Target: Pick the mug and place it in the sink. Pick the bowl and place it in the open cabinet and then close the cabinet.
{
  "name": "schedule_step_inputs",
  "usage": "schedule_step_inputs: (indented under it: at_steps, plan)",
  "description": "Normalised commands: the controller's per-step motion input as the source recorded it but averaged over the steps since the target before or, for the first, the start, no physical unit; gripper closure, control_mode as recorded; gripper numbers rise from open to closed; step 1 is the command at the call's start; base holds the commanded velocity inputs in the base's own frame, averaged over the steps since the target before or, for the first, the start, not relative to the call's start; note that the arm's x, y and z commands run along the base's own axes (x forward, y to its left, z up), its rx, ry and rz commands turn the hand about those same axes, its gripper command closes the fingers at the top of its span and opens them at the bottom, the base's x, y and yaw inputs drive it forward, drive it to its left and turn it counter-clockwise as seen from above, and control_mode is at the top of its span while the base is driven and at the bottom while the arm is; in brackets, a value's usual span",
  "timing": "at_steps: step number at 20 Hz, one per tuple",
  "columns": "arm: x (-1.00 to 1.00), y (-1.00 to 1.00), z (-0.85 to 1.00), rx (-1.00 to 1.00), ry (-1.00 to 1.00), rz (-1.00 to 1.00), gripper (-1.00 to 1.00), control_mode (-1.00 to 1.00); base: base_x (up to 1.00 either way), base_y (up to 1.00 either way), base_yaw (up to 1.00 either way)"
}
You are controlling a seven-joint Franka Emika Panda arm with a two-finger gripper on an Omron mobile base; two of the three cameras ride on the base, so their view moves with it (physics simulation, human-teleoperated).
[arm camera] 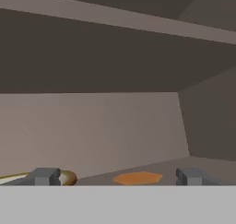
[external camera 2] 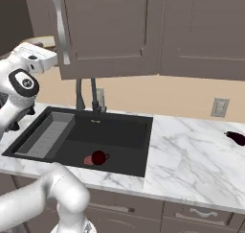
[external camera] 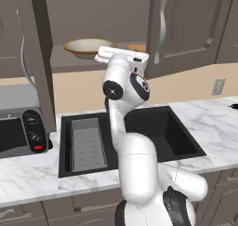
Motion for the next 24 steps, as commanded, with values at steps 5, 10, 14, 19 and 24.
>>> schedule_step_inputs:
  at_steps: [5,10,14,19,24]
  plan:
    - [1.00,-0.81,0.10,0.25,0.30,0.22,-1.00,-1.00,0.00,0.00,0.00]
    - [1.00,-0.89,0.02,0.23,0.31,0.22,-1.00,-1.00,0.00,0.00,0.00]
    - [0.43,-0.81,0.00,0.19,0.17,0.20,-1.00,-1.00,0.00,0.00,0.00]
    - [0.00,-0.79,-0.06,0.14,0.06,0.11,-1.00,-1.00,0.00,0.00,0.00]
    - [-0.81,-0.13,-0.41,0.14,-0.22,0.07,-1.00,-1.00,0.00,0.00,0.00]
